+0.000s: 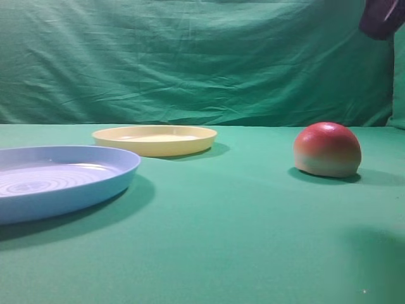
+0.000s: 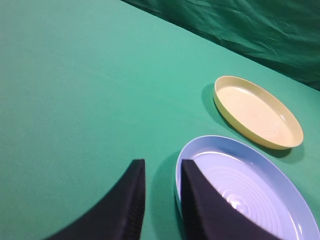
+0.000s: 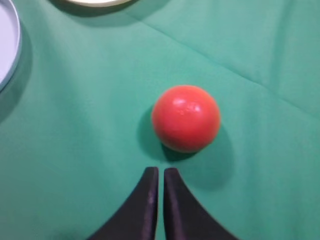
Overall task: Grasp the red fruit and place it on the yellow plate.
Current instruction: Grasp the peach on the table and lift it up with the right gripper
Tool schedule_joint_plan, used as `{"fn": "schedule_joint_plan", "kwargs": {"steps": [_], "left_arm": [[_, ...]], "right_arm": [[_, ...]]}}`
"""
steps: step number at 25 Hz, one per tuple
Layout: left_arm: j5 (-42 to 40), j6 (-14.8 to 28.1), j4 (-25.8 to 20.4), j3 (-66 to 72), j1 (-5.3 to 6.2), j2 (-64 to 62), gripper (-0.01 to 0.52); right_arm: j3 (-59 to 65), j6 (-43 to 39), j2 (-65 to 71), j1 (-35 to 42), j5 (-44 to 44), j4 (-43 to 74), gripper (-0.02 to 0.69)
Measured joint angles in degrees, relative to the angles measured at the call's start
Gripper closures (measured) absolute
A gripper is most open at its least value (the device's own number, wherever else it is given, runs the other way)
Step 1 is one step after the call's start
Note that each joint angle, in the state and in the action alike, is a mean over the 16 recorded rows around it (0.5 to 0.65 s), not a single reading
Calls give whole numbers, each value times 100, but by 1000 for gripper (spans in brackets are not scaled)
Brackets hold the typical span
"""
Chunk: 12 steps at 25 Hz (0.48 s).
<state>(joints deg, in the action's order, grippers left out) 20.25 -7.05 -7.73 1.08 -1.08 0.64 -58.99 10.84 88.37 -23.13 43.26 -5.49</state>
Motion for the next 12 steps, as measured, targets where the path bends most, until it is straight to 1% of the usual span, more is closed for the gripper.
{"fn": "schedule_joint_plan", "kwargs": {"steps": [8, 10, 12], "left_arm": [[0, 0, 0, 0, 0, 0, 357], [0, 0, 0, 0, 0, 0, 357], [0, 0, 0, 0, 0, 0, 357]], "right_arm": [[-303, -46, 796, -17, -171, 62, 166], [-318, -46, 953, -17, -258, 62, 112], [-322, -46, 1094, -17, -349, 62, 88]]}}
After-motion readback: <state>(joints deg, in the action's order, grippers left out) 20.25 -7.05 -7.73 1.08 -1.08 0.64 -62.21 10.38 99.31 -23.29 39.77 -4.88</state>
